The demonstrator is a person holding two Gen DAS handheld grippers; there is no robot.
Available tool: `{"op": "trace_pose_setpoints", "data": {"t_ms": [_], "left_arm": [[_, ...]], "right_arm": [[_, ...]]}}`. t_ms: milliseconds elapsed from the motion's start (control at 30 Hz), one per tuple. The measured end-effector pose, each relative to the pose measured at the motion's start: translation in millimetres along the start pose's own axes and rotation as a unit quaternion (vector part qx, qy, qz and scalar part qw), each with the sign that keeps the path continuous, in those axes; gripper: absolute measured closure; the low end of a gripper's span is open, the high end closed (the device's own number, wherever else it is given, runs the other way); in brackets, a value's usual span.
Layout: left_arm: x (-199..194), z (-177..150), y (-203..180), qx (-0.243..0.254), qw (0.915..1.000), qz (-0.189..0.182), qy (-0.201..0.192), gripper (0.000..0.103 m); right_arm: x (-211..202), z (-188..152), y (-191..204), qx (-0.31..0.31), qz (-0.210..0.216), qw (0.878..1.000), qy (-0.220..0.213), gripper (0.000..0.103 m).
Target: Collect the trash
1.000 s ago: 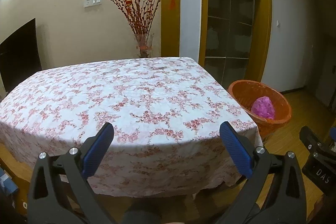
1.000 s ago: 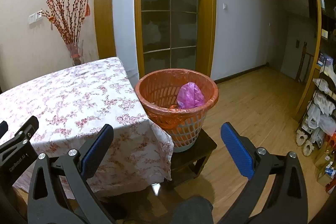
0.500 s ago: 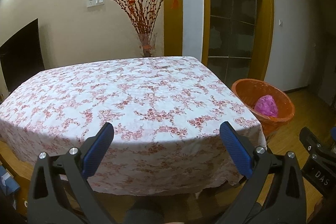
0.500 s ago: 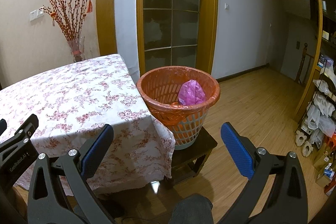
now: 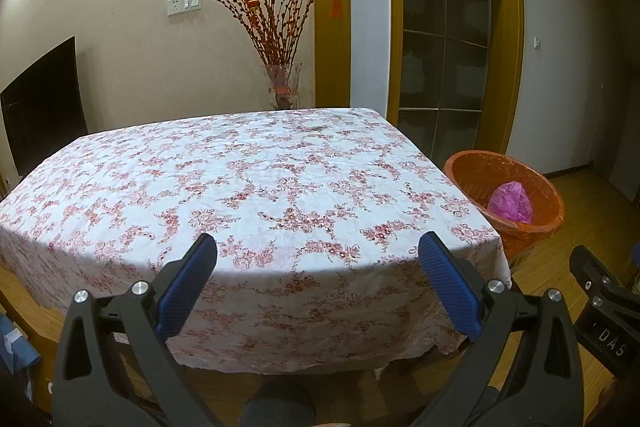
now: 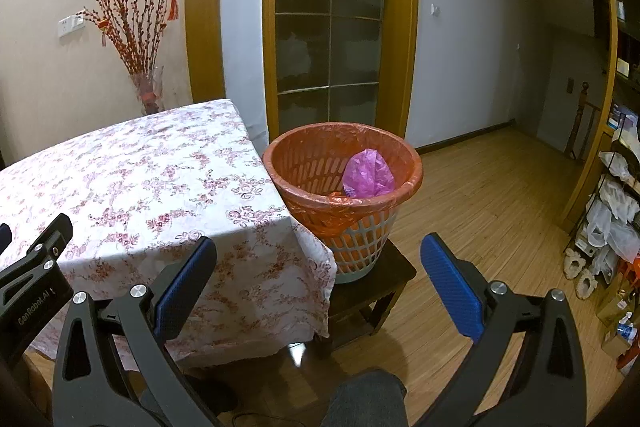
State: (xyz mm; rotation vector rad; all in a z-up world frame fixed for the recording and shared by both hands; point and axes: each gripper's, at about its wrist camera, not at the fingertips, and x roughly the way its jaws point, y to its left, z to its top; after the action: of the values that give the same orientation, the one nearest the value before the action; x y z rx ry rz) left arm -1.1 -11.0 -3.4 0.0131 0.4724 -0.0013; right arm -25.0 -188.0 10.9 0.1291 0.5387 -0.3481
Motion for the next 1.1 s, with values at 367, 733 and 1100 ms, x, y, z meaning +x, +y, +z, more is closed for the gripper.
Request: {"op": "trace_pose_setpoints", "data": {"t_ms": [367, 733, 1100], "left_arm": [[0.3, 0.3, -0.5, 0.000, 1.0000, 0.000, 0.000, 0.004], [1.7, 0.2, -2.8, 0.000, 1.0000, 0.000, 0.002, 0.004], [2.7, -0.4, -3.9, 0.001, 1.0000, -0.001, 0.004, 0.004]], "right_arm": [[1.3, -0.6, 1.3, -0.001, 0.002, 1.000, 0.002, 0.002], [1.4, -0.3, 0.8, -0.001, 0.002, 1.000, 0.002, 0.002], [1.4, -0.3, 0.8, -0.001, 0.003, 1.000, 0.003, 0.003]]}}
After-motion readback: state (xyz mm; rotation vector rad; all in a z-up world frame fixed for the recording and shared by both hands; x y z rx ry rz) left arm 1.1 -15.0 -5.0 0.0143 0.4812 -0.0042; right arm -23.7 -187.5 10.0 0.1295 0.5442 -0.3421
